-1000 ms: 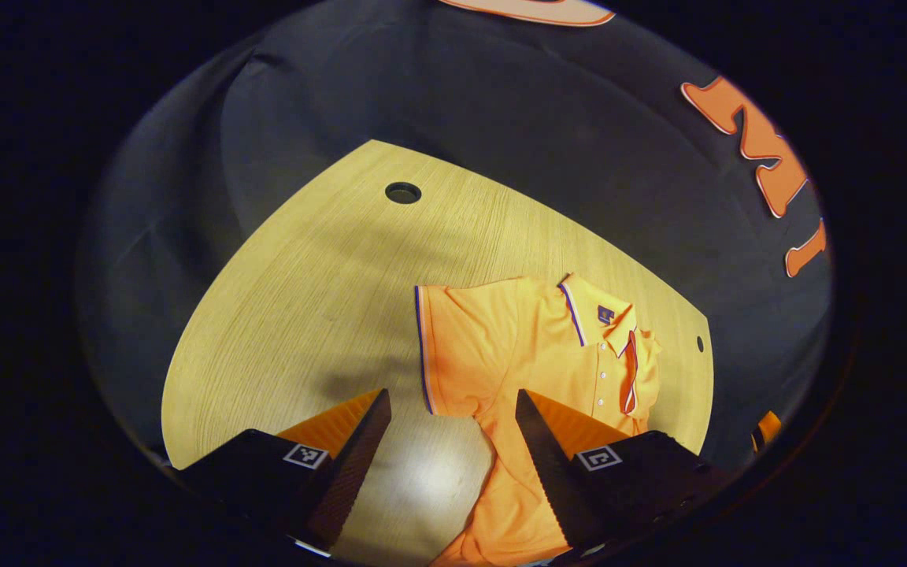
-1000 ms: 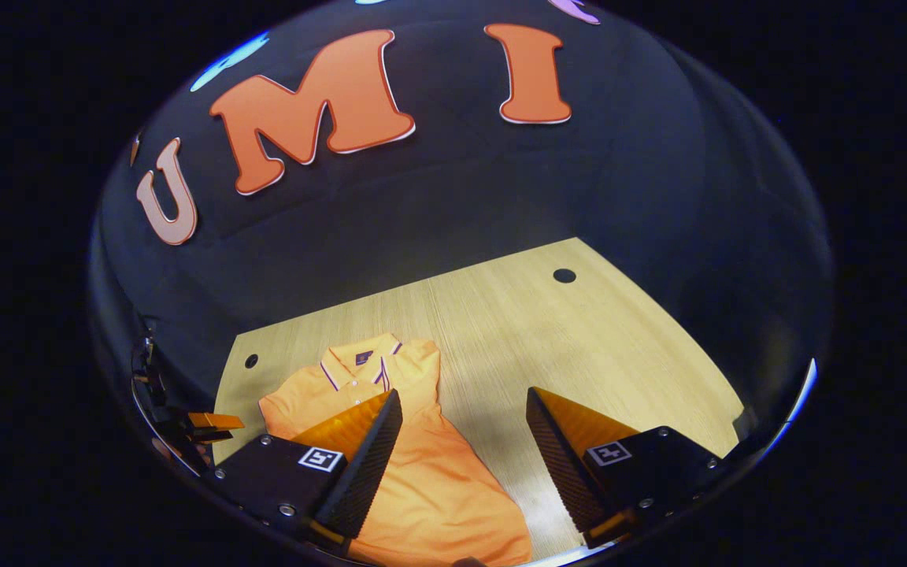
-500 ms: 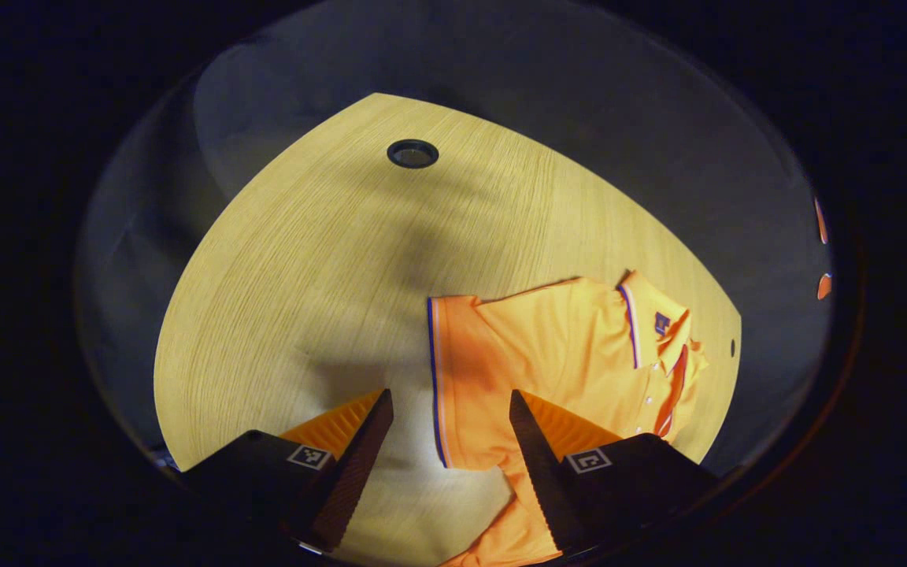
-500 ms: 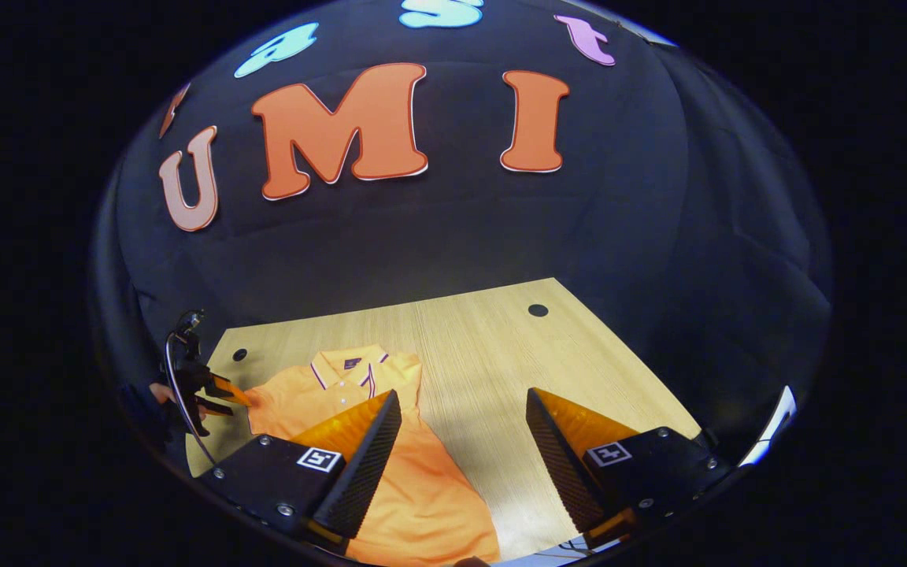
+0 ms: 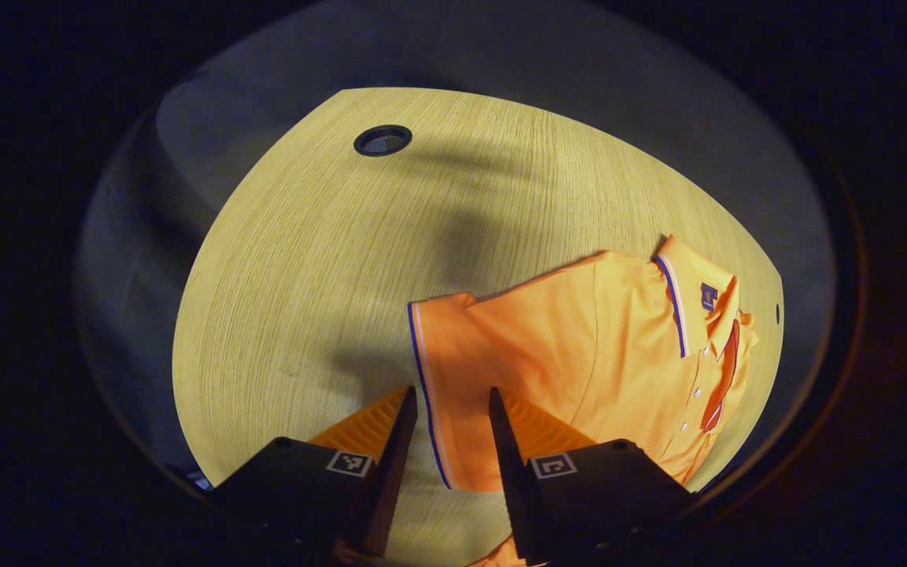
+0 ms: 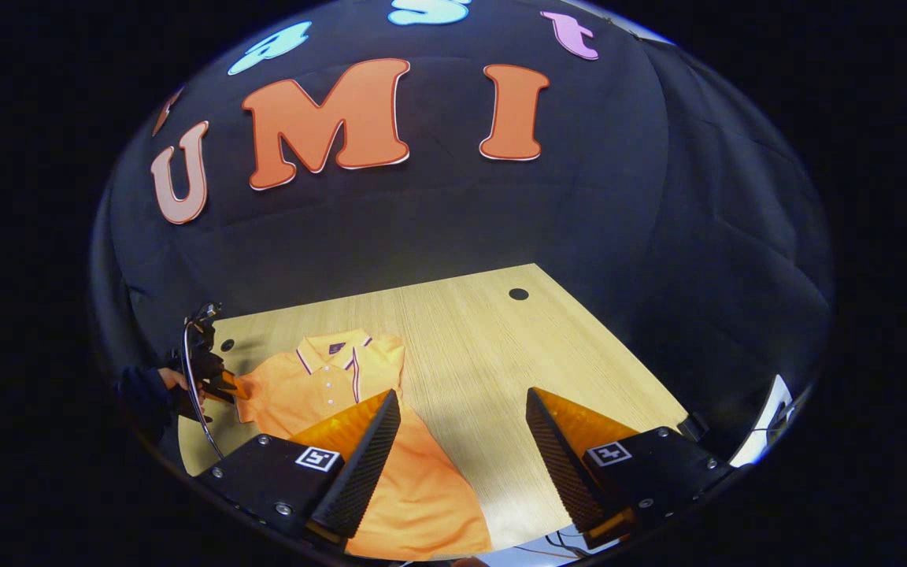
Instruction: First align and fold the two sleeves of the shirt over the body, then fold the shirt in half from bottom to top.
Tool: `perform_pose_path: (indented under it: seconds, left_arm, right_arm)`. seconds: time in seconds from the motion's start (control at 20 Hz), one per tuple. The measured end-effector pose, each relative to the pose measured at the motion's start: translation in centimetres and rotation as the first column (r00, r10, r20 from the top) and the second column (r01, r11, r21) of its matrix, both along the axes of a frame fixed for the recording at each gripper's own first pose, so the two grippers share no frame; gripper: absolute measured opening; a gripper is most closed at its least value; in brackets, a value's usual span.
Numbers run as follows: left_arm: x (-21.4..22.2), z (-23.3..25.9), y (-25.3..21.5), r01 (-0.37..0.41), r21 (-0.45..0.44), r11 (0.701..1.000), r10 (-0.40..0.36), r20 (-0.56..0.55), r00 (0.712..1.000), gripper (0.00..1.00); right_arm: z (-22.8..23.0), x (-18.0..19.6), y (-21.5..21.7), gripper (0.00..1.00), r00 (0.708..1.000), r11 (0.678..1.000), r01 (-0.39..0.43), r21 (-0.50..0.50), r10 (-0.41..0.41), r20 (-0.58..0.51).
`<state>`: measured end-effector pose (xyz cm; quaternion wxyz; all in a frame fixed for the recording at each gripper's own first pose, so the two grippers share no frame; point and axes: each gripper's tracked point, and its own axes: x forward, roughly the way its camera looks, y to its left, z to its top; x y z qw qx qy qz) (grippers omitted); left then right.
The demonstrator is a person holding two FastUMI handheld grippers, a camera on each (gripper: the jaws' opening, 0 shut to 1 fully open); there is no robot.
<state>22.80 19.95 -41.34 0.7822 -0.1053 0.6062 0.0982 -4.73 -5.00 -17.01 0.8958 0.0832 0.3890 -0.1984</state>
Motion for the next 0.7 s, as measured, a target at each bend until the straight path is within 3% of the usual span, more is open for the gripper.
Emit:
perform_pose_path:
  seconds: [0.05,0.15,0.25,0.45,0.7]
  left_arm:
    - [0.2,0.5,-0.6,0.013,-0.026,1.0,-0.013,0.013,1.0,0.17]
    - [0.4,0.9,-1.1,0.027,-0.076,0.997,-0.023,0.056,0.998,0.2]
    - [1.1,2.6,-1.3,0.067,-0.072,0.995,-0.058,0.113,0.992,0.08]
    - [2.3,5.8,-3.4,0.152,-0.079,0.985,-0.132,0.214,0.968,0.08]
    - [2.8,8.1,-6.7,0.238,-0.064,0.969,-0.215,0.254,0.943,0.08]
  right_arm:
    - [0.0,0.0,0.0,0.98,1.0,1.0,0.004,0.006,-0.004,0.005]
    - [-0.1,-0.2,-0.3,0.98,1.0,1.0,0.013,0.011,-0.013,0.011]
    - [-0.2,-0.4,-0.6,0.98,1.0,1.0,0.02,0.013,-0.02,0.01]
    - [-0.4,-0.4,-0.9,0.98,1.0,0.999,0.026,0.024,-0.027,0.015]
    - [-0.2,-0.6,-1.3,0.98,0.999,0.999,0.027,0.027,-0.028,0.022]
